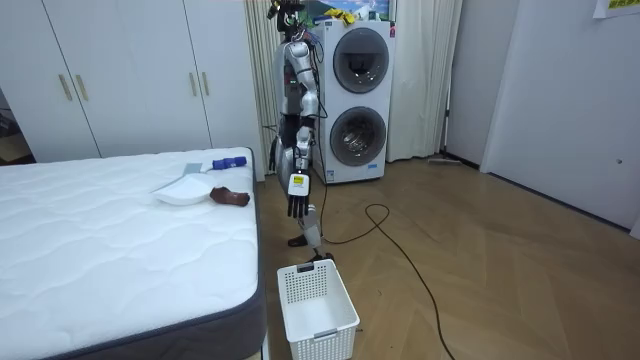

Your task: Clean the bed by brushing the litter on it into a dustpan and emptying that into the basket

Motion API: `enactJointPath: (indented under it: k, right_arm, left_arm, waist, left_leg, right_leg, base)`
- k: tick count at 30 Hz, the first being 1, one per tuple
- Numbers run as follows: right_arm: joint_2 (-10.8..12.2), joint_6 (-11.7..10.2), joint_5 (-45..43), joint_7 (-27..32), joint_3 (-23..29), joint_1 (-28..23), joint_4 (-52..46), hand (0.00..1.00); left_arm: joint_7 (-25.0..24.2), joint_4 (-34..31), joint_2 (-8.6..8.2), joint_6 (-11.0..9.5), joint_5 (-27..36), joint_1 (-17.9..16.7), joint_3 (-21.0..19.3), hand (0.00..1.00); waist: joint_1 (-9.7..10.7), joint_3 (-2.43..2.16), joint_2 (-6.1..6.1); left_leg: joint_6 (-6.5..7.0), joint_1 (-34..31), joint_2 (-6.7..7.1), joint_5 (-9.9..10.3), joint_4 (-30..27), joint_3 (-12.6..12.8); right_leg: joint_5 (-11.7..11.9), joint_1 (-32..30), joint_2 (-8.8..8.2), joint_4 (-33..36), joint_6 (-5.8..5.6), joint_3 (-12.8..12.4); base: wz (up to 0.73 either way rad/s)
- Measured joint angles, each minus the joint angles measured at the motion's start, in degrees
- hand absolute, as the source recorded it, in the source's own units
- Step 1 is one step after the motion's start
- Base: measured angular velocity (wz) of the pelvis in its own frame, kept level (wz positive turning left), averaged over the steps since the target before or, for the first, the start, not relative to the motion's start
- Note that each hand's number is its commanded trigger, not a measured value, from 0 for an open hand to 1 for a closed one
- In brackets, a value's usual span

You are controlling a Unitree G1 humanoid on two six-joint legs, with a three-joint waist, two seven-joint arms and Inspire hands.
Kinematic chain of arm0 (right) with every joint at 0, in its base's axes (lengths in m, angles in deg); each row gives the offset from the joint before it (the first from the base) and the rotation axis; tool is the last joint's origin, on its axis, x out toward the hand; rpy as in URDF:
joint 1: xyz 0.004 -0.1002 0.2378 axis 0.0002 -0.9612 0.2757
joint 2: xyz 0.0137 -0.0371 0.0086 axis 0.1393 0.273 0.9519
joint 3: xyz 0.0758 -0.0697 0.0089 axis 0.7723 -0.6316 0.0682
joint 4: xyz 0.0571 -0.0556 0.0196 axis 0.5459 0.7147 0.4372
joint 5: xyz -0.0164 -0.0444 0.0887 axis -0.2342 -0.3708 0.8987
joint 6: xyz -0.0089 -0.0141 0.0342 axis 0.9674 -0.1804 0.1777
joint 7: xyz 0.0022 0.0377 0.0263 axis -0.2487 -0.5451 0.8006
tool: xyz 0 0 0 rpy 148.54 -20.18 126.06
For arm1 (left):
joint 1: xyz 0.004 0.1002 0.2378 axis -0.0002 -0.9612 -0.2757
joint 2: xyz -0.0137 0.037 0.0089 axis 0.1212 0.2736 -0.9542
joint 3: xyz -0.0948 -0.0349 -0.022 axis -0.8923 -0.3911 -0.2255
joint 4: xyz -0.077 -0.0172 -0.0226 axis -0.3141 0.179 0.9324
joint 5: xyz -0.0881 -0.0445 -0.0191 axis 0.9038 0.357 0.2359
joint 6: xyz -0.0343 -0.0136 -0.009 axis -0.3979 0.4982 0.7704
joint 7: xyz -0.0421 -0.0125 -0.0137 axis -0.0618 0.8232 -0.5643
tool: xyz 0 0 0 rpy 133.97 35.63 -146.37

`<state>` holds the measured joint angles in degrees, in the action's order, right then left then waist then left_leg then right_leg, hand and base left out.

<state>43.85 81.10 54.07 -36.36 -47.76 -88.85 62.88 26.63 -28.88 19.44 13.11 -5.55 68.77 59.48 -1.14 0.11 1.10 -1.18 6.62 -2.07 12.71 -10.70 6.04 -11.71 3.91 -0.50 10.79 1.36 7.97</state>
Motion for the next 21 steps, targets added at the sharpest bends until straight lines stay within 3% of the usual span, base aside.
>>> enactJointPath:
  k: [10, 14, 19, 21]
  right_arm:
    - [0.0, 0.0, -3.1, 0.5, 0.1, 0.1, 0.5, 0.00]
    - [0.0, 0.0, -4.3, 0.7, 0.3, 0.1, 0.7, 0.00]
    - [0.0, -0.1, -4.7, 1.6, 0.9, 0.1, 1.6, 0.00]
    - [0.0, 0.0, -4.7, 1.9, 1.2, 0.1, 2.3, 0.00]
  left_arm:
    - [0.0, 0.1, 0.01, 0.0, 0.1, -0.3, 0.0, 0.00]
    - [0.9, 0.1, 0.01, -0.1, 0.0, -0.3, -0.2, 0.00]
    - [2.3, -1.3, -0.01, -1.5, -0.1, -0.4, -1.6, 0.00]
    - [4.3, -2.2, 0.07, -2.2, -0.4, -0.3, -2.6, 0.00]
  waist:
    - [0.0, 0.02, 0.67]
    - [0.0, 0.29, 1.08]
    - [0.1, 0.24, 0.92]
    - [0.0, 0.61, 0.75]
  left_leg:
    - [0.00, 0.0, 0.00, 0.0, 0.0, 0.0]
    - [0.00, 0.1, -0.03, 0.0, 0.1, 0.0]
    - [0.00, 0.3, -0.01, 0.0, 0.1, 0.0]
    - [0.00, 1.0, -0.02, 0.0, 0.4, 0.0]
  right_leg:
    - [0.0, 0.1, -0.01, 0.0, -0.01, 0.1]
    - [0.0, 0.2, 0.00, 0.1, 0.00, 0.1]
    - [0.0, 0.3, -0.05, -0.1, 0.00, 0.1]
    - [0.0, 1.0, -0.03, -0.1, -0.01, 0.0]
  base:
    - [0.00]
    - [0.00]
    - [0.00]
    - [0.00]
